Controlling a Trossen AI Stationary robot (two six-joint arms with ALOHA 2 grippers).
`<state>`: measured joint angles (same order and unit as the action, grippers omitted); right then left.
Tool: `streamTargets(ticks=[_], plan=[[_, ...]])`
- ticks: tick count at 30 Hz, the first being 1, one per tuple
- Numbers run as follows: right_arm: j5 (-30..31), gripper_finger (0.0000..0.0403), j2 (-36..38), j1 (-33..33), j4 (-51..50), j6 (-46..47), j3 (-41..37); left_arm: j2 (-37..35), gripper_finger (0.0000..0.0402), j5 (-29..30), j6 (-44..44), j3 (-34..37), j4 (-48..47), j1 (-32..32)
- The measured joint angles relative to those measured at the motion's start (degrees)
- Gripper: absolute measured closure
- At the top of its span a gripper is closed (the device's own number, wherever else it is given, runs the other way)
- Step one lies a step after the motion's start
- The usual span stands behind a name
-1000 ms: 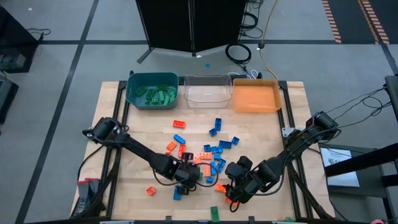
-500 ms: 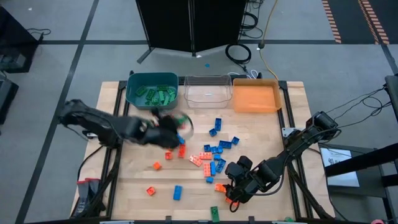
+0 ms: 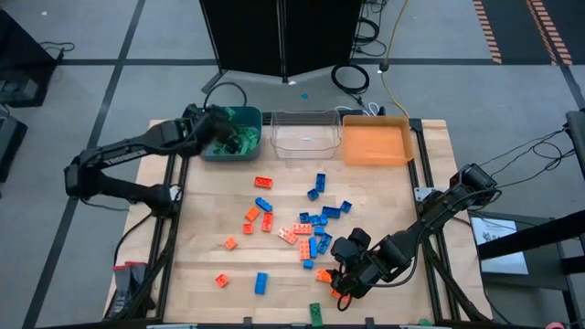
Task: Sort blocks
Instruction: Put the green game piece into the blue bin
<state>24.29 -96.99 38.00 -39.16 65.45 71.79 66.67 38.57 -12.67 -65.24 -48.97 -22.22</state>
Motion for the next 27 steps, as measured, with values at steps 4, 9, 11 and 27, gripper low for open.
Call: streamTargets(ticks=[4, 9, 11, 27], plan=[[0.0, 0.0067, 0.0, 0.0, 0.0, 0.4, 0.0, 0.2, 0.0257, -10.7, 4.7, 6.6, 9.9, -9.0], [0.0, 0.0067, 0.0, 0.0, 0.0, 2.6, 0.0, 1.7, 0.0257, -20.8, 3.3, 14.7, 20.5, -17.1], [0.1, 0.0067, 0.0, 0.0, 0.0, 2.9, 0.0, 2.7, 0.0257, -21.8, 2.9, 16.5, 21.6, -19.1], [2.9, 0.0067, 0.0, -0.1, 0.3, 2.5, 0.0, 6.5, 0.0104, -24.2, 4.2, 18.6, 22.5, -21.3]])
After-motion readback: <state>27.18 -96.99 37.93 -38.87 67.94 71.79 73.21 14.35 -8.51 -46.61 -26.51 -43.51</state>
